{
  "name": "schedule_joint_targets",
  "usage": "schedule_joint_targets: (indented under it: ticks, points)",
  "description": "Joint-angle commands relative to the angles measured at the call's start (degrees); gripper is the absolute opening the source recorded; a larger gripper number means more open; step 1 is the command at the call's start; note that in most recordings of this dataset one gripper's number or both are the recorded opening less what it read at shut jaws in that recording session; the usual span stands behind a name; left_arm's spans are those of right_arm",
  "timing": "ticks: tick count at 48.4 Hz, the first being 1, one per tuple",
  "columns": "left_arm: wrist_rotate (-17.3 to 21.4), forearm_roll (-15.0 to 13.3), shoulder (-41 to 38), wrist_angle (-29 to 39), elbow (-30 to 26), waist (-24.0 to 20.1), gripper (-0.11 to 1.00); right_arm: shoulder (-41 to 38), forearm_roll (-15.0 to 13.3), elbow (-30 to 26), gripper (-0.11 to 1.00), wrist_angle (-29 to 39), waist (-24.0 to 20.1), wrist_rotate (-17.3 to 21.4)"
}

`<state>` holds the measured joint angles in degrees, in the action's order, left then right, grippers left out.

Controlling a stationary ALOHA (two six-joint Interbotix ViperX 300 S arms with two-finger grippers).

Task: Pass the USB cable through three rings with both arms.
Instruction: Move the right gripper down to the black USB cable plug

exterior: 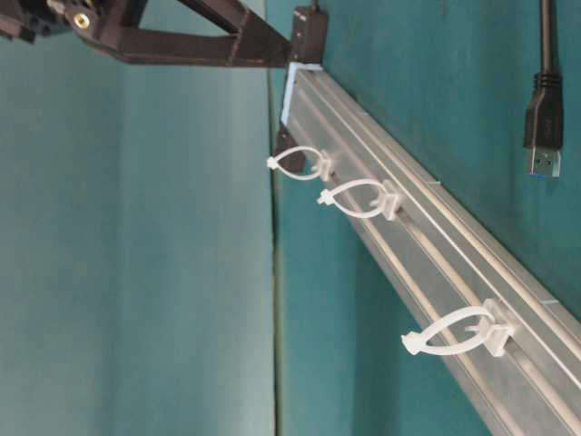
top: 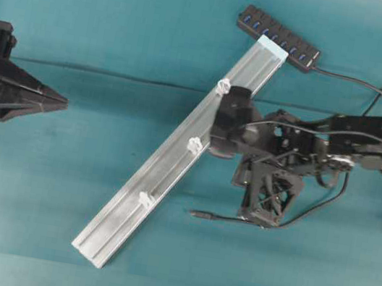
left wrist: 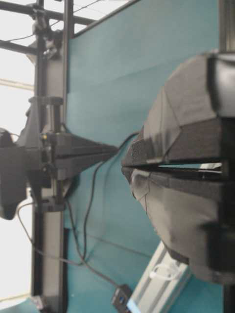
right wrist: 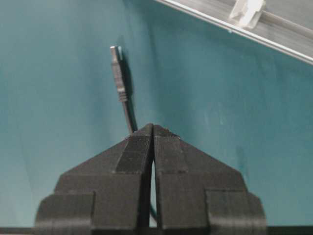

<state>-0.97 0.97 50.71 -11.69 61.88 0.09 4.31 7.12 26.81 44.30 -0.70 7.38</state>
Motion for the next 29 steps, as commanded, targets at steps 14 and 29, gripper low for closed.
schedule_joint_targets:
  ticks: [14,29]
  points:
    - [0.62,0.18,0.00,-0.35,-2.02,-0.18,-0.01,-4.22,0.00,-1.76,0.66,2.64,-2.37,1.67]
    - [0.62,0.18,-0.35,-0.35,-2.20,-0.18,-0.01,-9.58,-1.49,-1.76,0.81,2.55,-4.83,1.93]
